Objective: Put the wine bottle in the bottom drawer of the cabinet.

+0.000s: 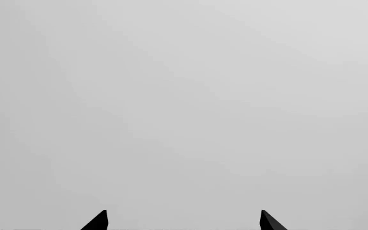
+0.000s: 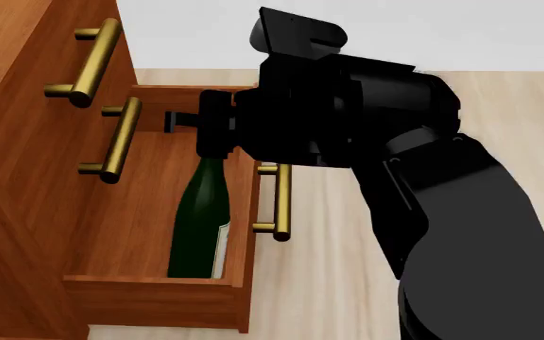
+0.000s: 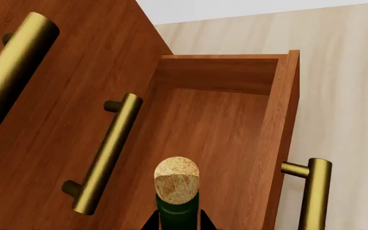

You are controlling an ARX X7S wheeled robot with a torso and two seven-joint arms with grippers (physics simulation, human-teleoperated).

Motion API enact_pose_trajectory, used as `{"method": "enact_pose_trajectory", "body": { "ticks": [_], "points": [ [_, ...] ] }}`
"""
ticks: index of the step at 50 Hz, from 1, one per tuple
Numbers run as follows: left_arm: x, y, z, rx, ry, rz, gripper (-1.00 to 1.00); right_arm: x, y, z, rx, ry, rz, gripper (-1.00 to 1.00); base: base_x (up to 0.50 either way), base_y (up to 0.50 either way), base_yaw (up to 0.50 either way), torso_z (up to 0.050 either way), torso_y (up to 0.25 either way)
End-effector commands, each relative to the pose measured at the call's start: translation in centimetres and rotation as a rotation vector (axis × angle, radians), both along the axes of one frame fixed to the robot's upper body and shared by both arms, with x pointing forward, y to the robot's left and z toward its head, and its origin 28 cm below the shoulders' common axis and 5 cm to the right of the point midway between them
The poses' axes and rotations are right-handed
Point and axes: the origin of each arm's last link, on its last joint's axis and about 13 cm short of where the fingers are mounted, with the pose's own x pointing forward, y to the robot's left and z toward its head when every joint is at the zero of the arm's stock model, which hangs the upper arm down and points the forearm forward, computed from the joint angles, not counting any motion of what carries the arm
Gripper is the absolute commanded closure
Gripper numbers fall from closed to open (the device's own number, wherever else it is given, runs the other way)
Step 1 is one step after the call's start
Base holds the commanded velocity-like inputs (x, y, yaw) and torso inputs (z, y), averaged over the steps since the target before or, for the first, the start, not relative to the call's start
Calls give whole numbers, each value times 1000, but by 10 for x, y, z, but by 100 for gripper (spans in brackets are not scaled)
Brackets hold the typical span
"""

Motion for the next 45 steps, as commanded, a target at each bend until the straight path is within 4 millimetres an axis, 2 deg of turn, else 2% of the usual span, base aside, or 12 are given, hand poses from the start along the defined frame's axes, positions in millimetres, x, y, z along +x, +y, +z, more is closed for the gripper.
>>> {"method": "enact_pose_trajectory", "body": {
  "ticks": [1,5,9,13,20,24,29,30,32,34,35,45],
  "points": [
    [0,0,4,-4,-7,-2,-100,0,3,-4,34,0,18,100,0,0,0,0,0],
    [-1,0,-8,-5,-10,-4,-100,0,3,-8,16,6,26,100,0,0,0,0,0],
    [-2,0,5,-10,-16,-2,-100,-1,3,-11,-1,11,25,100,0,0,0,0,0],
    [-3,0,-7,-17,-24,1,-100,-1,3,-13,-15,14,25,100,0,0,0,0,0],
    [-8,2,5,-55,-49,41,-100,-1,3,-17,-31,18,33,100,0,0,0,0,0],
    [-10,2,-9,-58,-59,58,-100,-1,3,-17,-29,17,32,100,0,0,0,0,0],
    [-18,-2,-10,-65,-87,59,-100,-1,2,-17,-36,13,31,100,0,0,0,0,0],
    [-21,-2,3,-49,-97,57,-100,-1,3,-17,-37,12,32,100,0,0,0,0,0],
    [-27,-3,6,-48,-117,73,-100,-1,3,-17,-37,11,36,100,0,0,0,0,0],
    [-32,-2,5,-50,-122,81,-100,-1,3,-17,-39,9,36,100,0,0,0,0,0],
    [-36,-2,-10,-74,-134,83,-100,-1,3,-17,-40,8,36,100,0,0,0,0,0],
    [-54,4,-5,-95,-178,138,-100,-1,3,-18,-57,5,41,100,0,0,0,0,0]
  ]
}}
